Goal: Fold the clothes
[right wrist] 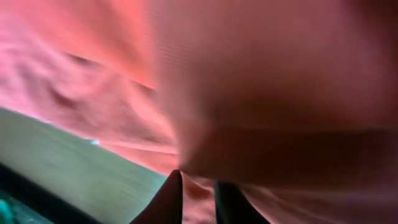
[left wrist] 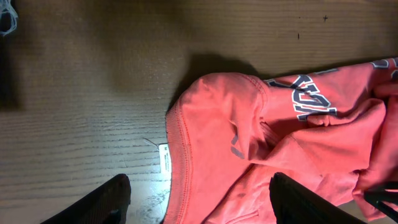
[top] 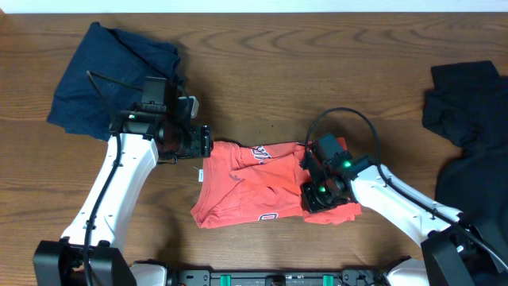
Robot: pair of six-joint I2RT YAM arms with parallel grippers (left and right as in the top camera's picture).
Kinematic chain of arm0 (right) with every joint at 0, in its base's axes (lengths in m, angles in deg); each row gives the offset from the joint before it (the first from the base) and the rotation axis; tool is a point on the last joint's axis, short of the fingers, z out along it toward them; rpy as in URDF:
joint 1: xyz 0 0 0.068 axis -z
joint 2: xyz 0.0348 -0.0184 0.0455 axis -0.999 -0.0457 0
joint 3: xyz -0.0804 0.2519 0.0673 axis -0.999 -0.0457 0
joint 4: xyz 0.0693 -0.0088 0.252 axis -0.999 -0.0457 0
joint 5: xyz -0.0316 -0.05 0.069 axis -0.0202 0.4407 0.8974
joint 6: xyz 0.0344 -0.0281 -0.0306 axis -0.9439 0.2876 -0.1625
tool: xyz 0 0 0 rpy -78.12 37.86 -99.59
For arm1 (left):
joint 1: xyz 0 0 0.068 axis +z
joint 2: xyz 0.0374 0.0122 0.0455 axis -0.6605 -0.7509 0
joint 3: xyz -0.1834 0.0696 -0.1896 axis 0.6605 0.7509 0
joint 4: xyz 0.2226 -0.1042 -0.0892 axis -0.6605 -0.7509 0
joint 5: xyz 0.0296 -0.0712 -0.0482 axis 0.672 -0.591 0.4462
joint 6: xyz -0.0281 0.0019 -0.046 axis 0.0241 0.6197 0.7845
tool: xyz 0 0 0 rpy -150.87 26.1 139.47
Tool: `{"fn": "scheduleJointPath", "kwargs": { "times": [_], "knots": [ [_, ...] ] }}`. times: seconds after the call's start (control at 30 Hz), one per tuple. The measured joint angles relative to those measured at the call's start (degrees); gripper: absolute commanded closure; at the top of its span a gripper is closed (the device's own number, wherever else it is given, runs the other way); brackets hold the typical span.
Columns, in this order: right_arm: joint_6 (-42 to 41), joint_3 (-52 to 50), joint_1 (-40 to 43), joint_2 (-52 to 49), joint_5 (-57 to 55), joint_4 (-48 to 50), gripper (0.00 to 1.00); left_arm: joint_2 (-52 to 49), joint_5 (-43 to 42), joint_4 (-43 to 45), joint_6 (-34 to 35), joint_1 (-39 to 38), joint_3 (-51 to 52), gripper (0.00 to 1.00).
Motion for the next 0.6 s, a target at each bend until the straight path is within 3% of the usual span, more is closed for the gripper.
{"fn": "scheduleJointPath", "kwargs": {
  "times": [0.1, 0.17, 0.3, 0.4, 0.5, 0.6],
  "knots": [
    [1.36, 4.96, 0.22, 0.20, 0.85, -0.44, 0.71, 0.00, -0.02, -0.02, 0.00, 0.00, 0.00, 0.27],
    [1.68, 8.74, 1.27, 0.57, 0.61, -0.42, 0.48, 0.00, -0.02, -0.04, 0.00, 0.00, 0.00, 0.27],
    [2.89, 14.49, 5.14, 1.88, -1.53, 2.54, 0.39, 0.00, -0.02, -0.15, 0.00, 0.00, -0.02, 0.27],
    [2.86, 15.26, 7.43, 1.99, -4.04, 5.01, 0.20, 0.00, -0.39, -0.20, 0.00, 0.00, -0.02, 0.27],
    [3.52, 15.26, 8.92, 0.48, -6.73, 5.99, 0.16, 0.00, -1.68, -0.24, 0.00, 0.00, -0.02, 0.27],
    [4.94, 15.26, 9.35, -3.32, -7.45, 8.15, 0.25, 0.00, -2.43, -0.28, 0.00, 0.00, -0.02, 0.27]
  ]
}}
